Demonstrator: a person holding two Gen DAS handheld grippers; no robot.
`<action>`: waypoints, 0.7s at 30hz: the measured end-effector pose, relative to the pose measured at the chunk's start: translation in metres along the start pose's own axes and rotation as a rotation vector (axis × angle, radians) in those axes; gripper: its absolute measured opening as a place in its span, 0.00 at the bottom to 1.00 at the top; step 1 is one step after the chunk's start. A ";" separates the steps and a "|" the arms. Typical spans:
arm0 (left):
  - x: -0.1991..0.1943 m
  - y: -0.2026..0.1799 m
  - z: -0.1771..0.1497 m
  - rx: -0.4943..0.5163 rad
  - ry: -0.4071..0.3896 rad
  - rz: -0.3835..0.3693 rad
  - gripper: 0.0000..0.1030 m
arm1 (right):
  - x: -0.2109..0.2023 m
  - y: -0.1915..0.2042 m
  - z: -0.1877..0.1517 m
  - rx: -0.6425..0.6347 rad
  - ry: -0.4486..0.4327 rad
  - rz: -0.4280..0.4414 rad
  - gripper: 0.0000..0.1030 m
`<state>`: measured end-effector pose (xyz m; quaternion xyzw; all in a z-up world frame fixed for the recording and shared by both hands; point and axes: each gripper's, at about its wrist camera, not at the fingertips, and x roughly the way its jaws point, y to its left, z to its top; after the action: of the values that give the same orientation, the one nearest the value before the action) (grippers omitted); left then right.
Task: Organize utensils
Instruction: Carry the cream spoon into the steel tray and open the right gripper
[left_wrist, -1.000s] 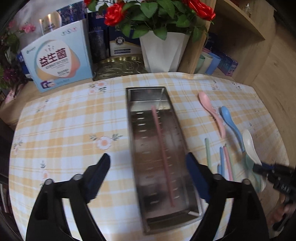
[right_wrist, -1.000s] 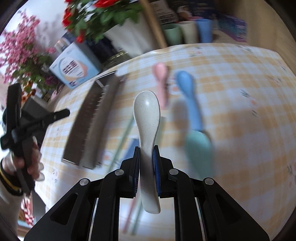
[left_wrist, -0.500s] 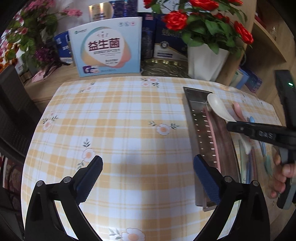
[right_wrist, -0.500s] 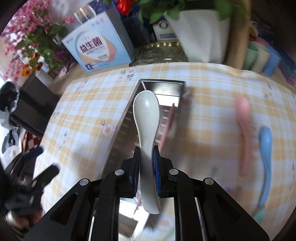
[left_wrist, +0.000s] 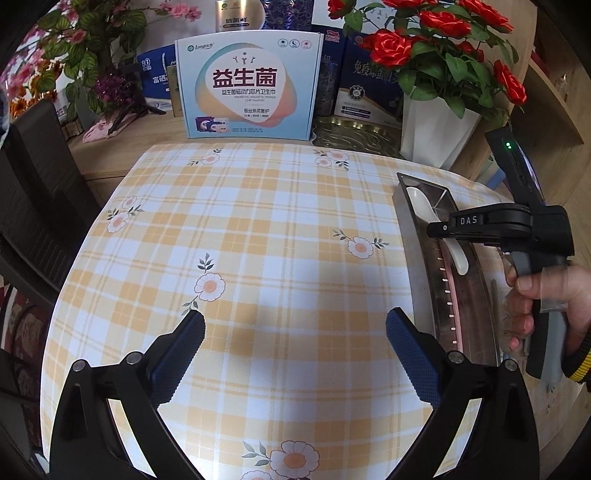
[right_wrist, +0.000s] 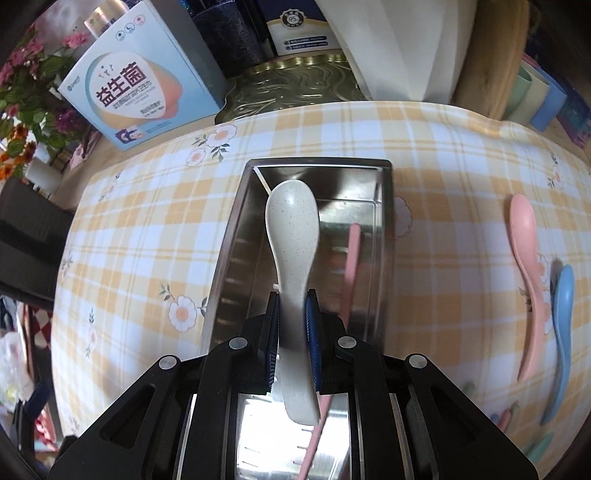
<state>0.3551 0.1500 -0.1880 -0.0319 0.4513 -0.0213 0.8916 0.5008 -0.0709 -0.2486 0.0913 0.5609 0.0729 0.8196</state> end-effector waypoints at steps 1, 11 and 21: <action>0.000 0.001 0.000 -0.004 0.001 0.000 0.93 | 0.002 0.001 0.001 -0.004 0.008 -0.001 0.14; -0.011 -0.007 0.005 -0.024 -0.024 -0.038 0.93 | -0.014 0.004 -0.003 -0.039 -0.038 0.091 0.16; -0.048 -0.059 -0.011 0.016 -0.089 -0.154 0.93 | -0.110 -0.044 -0.067 -0.114 -0.271 0.164 0.17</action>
<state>0.3174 0.0942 -0.1518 -0.0601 0.4073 -0.0920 0.9067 0.3997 -0.1338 -0.1830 0.0993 0.4310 0.1583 0.8828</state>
